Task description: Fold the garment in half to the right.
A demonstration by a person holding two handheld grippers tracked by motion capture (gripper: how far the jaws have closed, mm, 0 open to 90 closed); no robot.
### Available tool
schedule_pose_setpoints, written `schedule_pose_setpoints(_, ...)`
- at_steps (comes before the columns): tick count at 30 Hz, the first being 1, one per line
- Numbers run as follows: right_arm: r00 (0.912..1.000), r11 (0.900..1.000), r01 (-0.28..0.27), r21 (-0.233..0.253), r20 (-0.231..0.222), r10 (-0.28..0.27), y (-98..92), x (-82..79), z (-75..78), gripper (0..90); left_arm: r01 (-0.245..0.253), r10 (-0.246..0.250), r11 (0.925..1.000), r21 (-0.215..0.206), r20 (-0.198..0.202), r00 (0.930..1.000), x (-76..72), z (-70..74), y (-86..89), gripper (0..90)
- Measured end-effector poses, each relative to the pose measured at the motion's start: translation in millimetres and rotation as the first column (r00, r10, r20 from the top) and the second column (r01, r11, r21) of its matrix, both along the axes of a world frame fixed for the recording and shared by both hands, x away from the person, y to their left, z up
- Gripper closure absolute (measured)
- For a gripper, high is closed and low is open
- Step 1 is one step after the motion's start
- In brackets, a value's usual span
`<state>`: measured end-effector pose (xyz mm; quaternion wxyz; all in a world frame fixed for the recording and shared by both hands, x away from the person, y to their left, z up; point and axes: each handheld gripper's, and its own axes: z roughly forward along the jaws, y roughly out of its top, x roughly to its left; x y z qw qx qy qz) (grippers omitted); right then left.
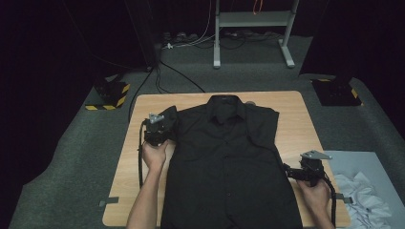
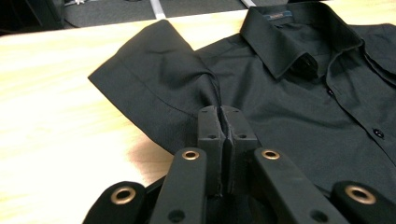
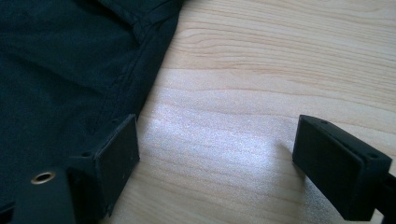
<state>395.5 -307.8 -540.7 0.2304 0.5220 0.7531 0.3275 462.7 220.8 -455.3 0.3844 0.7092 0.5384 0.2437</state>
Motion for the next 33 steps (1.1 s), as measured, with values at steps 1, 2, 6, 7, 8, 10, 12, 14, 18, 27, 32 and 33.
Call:
schedule_pose_setpoints(1, 1.0, 1.0, 0.0, 0.0, 0.0, 0.0, 0.0, 0.0, 0.0, 14.2, 0.005, -0.005, 0.9999, 0.01, 0.001, 1.0, 0.4, 0.9, -1.7, 86.9)
schedule_pose_setpoints(2, 1.0, 1.0, 0.0, 0.0, 0.0, 0.0, 0.0, 0.0, 0.0, 14.2, 0.012, -0.012, 0.9998, 0.017, 0.003, 0.9999, 0.9, 1.7, -3.9, 86.9)
schedule_pose_setpoints(6, 1.0, 1.0, 0.0, 0.0, 0.0, 0.0, 0.1, 0.0, 0.0, 14.1, 0.025, -0.025, 0.9994, 0.024, 0.008, 0.9997, 2.1, 2.4, -10.0, 86.7)
schedule_pose_setpoints(7, 1.0, 1.0, 0.0, 0.0, 0.0, 0.0, 0.1, 0.0, 0.0, 14.1, 0.028, -0.028, 0.999, 0.035, 0.007, 0.9996, 2.4, 1.8, -11.5, 86.7)
schedule_pose_setpoints(8, 1.0, 1.0, 0.0, 0.0, 0.0, 0.0, 0.1, 0.0, 0.0, 14.1, 0.031, -0.031, 0.9981, 0.053, 0.003, 0.9995, 2.8, 1.1, -13.2, 86.7)
schedule_pose_setpoints(10, 1.0, 1.0, 0.0, 0.0, 0.0, 0.0, 0.1, 0.0, 0.0, 14.1, 0.04, -0.04, 0.9964, 0.074, -0.002, 0.9992, 3.3, -0.1, -16.2, 86.7)
schedule_pose_setpoints(12, 1.0, 1.0, 0.0, 0.0, 0.0, 0.0, 0.1, 0.0, 0.0, 14.1, 0.042, -0.042, 0.9964, 0.073, -0.002, 0.9991, 3.6, -0.5, -17.9, 86.6)
schedule_pose_setpoints(14, 1.0, 1.0, 0.0, -0.001, 0.0, 0.0, 0.1, 0.0, 0.0, 14.1, 0.045, -0.045, 0.9962, 0.074, -0.003, 0.999, 4.2, -0.9, -19.5, 86.4)
schedule_pose_setpoints(18, 1.0, 1.0, 0.0, 0.0, 0.0, 0.0, 0.1, 0.0, 0.0, 14.1, 0.055, -0.055, 0.9952, 0.081, -0.004, 0.9985, 5.2, -1.9, -24.6, 86.1)
schedule_pose_setpoints(27, 1.0, 1.0, 0.0, 0.0, -0.001, 0.0, 0.0, 0.0, 0.0, 14.1, 0.095, -0.094, 0.9895, 0.108, -0.016, 0.9954, 9.6, -7.1, -39.5, 86.1)
schedule_pose_setpoints(32, 1.0, 1.0, -0.001, 0.0, 0.0, 0.001, 0.0, 0.0, 0.0, 14.1, 0.121, -0.119, 0.9853, 0.12, -0.022, 0.9926, 12.0, -11.2, -48.0, 85.8)
schedule_pose_setpoints(33, 1.0, 1.0, 0.0, 0.0, -0.001, 0.0, 0.0, 0.0, 0.0, 14.1, 0.125, -0.123, 0.9851, 0.119, -0.024, 0.9922, 12.6, -12.8, -50.1, 85.7)
